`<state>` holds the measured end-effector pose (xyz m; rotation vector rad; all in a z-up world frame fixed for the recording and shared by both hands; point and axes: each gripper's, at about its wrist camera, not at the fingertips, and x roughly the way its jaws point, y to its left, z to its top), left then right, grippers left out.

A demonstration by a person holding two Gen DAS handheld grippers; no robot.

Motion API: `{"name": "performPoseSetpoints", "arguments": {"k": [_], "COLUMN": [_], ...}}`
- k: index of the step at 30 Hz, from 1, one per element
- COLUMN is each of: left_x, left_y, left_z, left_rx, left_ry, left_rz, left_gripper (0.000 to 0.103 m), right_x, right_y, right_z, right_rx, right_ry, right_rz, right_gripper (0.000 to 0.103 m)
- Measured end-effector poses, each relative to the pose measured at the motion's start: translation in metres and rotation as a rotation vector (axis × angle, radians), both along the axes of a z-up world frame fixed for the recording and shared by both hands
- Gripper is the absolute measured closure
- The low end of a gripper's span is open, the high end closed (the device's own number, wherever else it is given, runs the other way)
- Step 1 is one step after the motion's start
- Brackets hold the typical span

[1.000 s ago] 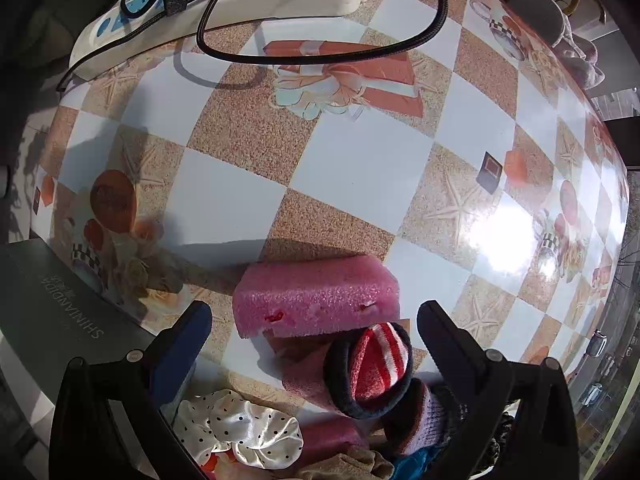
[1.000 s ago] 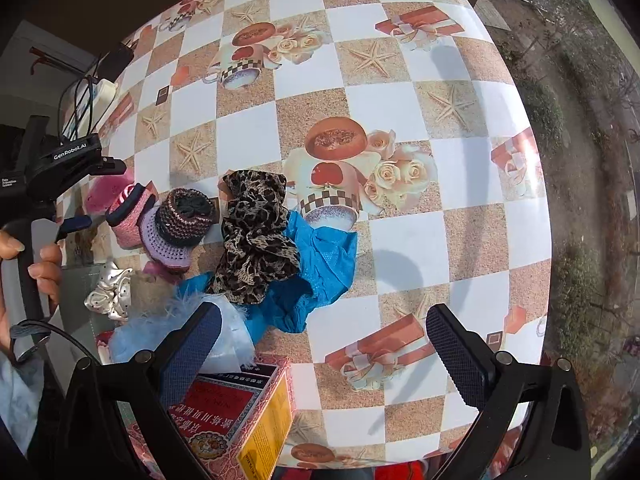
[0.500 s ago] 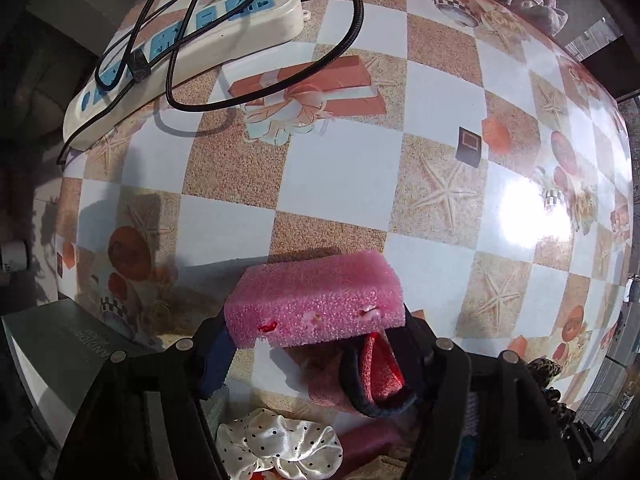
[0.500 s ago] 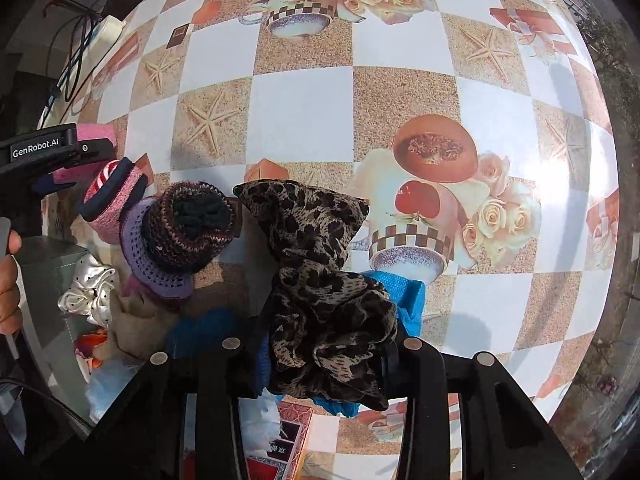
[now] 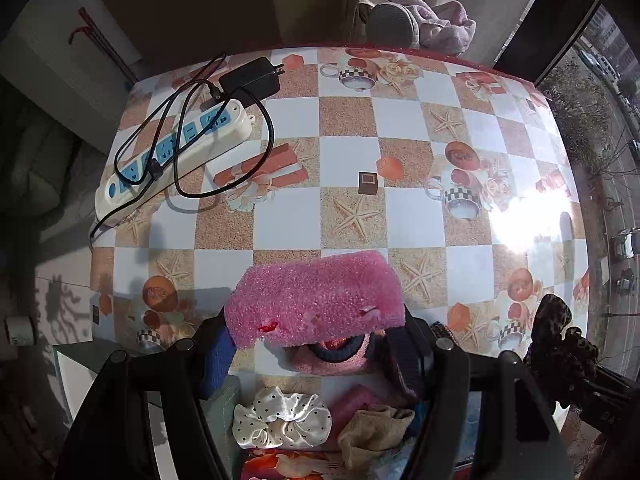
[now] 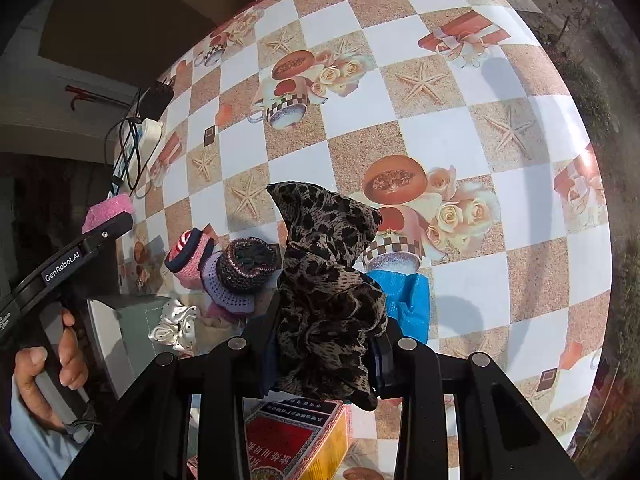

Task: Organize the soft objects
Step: 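Lift the pink sponge and leopard scarf and carry both toward the white box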

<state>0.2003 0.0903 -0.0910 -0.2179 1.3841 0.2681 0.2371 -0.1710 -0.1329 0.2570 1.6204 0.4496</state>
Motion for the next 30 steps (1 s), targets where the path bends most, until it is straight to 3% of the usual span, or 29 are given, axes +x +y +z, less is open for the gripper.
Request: {"name": "performPoseSetpoints", "arguments": {"k": [3,4,5,7,10,16,21,24,25,26,28,30], "left_x": [-0.002,-0.004,-0.004,-0.008,-0.015,-0.021,-0.026,-0.031,-0.032,-0.034,-0.037,-0.039], "left_y": [-0.008,-0.01,-0.011,-0.014,-0.015,-0.016,-0.016,-0.014,-0.014,-0.014,-0.013,-0.013], "left_z": [0.002,0.003,0.002,0.001,-0.001,-0.002,0.003,0.006,0.006,0.007,0.009,0.012], "left_rx": [-0.008,-0.005,0.0,0.002,0.004,0.012,0.031,0.023,0.021,0.022,0.025,0.028], "left_ry": [-0.01,-0.011,-0.011,-0.008,-0.002,0.006,0.008,0.015,0.015,0.015,0.013,0.01], "left_rz": [-0.009,-0.014,-0.021,-0.03,-0.035,-0.043,-0.055,-0.051,-0.053,-0.056,-0.062,-0.063], "left_gripper": [0.031,0.031,0.031,0.031,0.031,0.031,0.031,0.031,0.031,0.031,0.031,0.031], "right_x": [0.002,0.004,0.005,0.006,0.006,0.008,0.019,0.02,0.018,0.017,0.015,0.017], "right_y": [-0.018,-0.021,-0.025,-0.037,-0.059,-0.066,-0.014,0.024,0.034,0.041,0.045,0.033], "right_z": [0.002,-0.001,-0.003,-0.005,-0.01,-0.028,-0.049,-0.071,-0.075,-0.076,-0.072,-0.06], "right_rx": [0.077,0.068,0.036,-0.062,-0.124,-0.146,-0.183,-0.284,-0.326,-0.353,-0.351,-0.261], "right_ry": [0.033,0.038,0.037,0.0,-0.025,0.037,0.025,0.005,-0.015,-0.038,-0.053,-0.041], "right_rz": [-0.064,-0.077,-0.088,-0.106,-0.132,-0.137,0.034,0.176,0.227,0.26,0.27,0.201], "right_gripper": [0.066,0.057,0.04,0.021,0.021,0.021,0.021,0.021,0.028,0.059,0.061,0.062]}}
